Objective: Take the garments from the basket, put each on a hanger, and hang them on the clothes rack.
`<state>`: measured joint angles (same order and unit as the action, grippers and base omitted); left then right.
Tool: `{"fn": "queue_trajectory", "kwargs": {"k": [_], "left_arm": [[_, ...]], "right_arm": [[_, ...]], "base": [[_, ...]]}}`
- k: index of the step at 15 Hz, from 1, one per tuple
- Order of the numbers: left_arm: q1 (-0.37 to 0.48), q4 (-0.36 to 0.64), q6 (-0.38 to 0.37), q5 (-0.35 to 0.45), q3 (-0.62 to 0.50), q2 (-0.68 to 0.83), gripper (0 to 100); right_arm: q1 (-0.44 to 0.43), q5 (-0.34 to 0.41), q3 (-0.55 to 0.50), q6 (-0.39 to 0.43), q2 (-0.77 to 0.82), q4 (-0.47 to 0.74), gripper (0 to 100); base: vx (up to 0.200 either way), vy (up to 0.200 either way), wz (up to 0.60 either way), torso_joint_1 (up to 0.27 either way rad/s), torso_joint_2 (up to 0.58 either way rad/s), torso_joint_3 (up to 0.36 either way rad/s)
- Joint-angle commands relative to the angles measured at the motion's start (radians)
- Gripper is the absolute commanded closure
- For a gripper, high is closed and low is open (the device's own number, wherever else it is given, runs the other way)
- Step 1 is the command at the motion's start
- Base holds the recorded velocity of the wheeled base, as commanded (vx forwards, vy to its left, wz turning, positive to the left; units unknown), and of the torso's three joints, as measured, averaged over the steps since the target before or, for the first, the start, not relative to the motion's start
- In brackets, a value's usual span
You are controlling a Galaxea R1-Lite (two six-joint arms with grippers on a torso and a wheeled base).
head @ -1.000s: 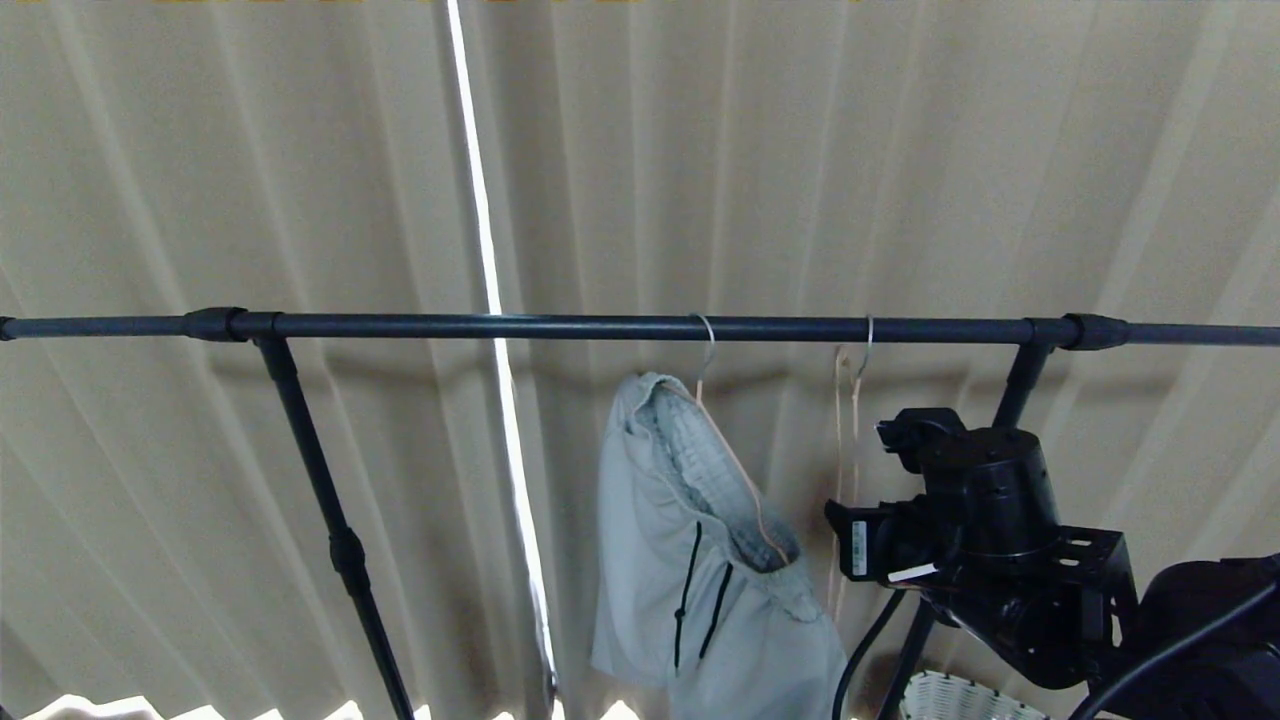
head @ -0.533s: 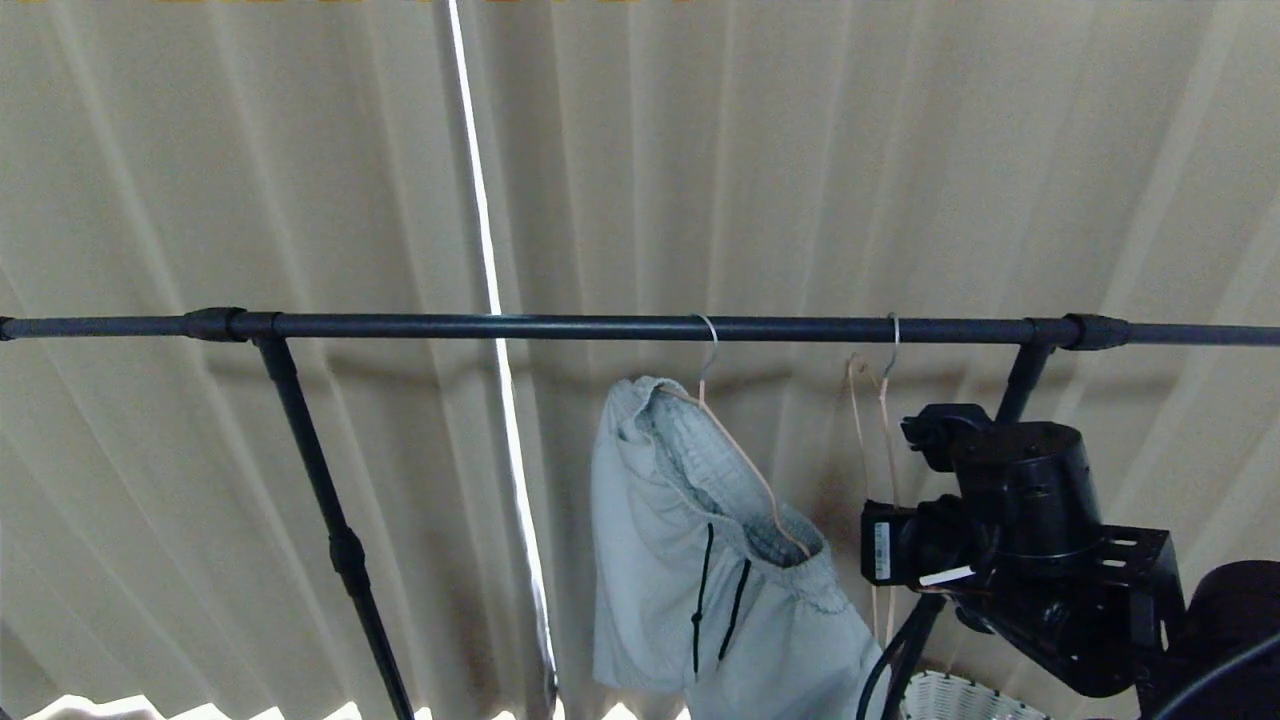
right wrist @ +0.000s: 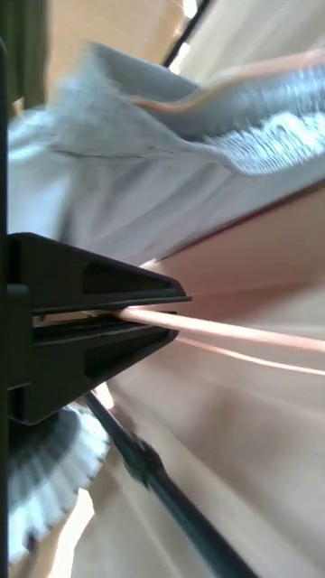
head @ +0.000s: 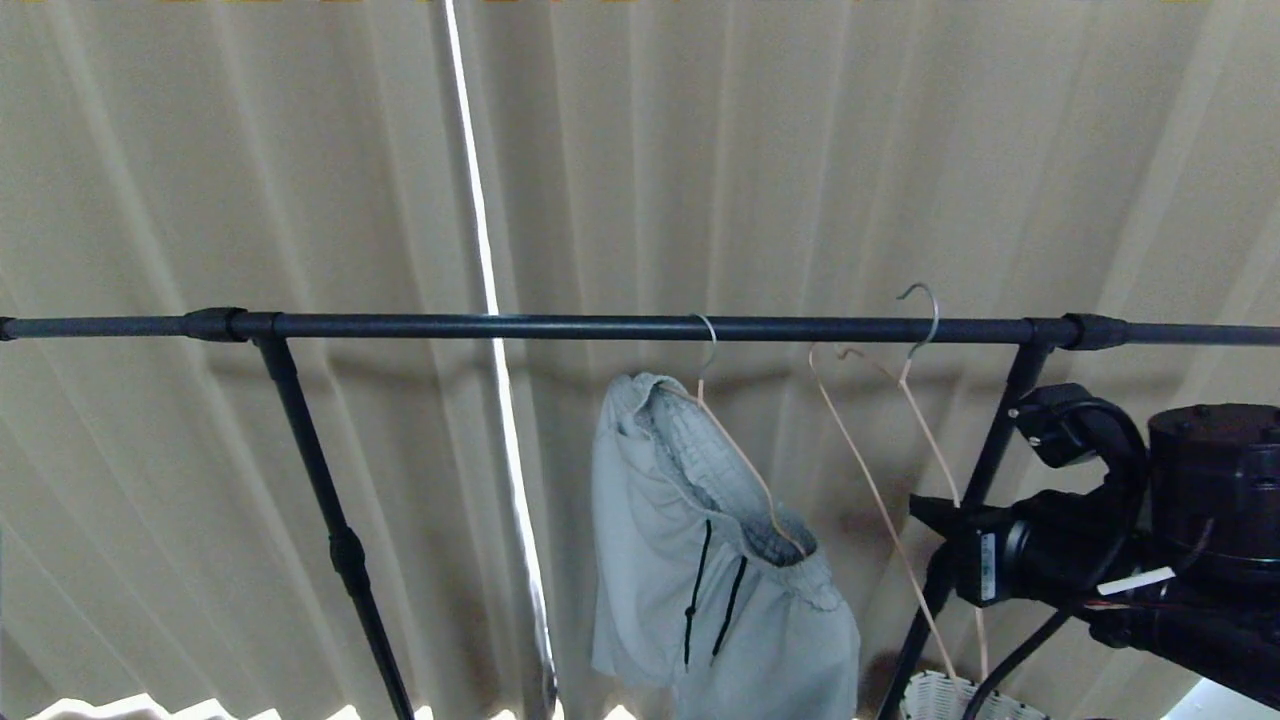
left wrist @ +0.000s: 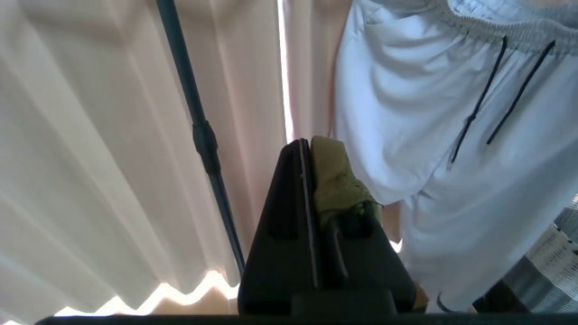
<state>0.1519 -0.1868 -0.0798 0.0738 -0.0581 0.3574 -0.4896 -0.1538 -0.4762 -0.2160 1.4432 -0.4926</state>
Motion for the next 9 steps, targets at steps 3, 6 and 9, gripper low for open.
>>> {"fn": "queue_trajectory", "kwargs": {"k": [3,6,9], "left_arm": [[0.000,0.000,0.000,0.000,0.001,0.000,100],[0.003,-0.002,-0.003,-0.003,0.029,-0.026,100],[0.006,-0.003,-0.008,-0.002,0.024,-0.043,100]], "right_arm": [[0.022,0.042,0.044,0.049,-0.119,0.000,100],[0.022,0.046,0.103,0.072,-0.172,0.000,100],[0.022,0.079,0.162,0.073,-0.245,0.000,100]], "base": [[0.000,0.000,0.00,0.000,0.00,0.000],[0.000,0.000,0.00,0.000,0.00,0.000],[0.000,0.000,0.00,0.000,0.00,0.000]]}}
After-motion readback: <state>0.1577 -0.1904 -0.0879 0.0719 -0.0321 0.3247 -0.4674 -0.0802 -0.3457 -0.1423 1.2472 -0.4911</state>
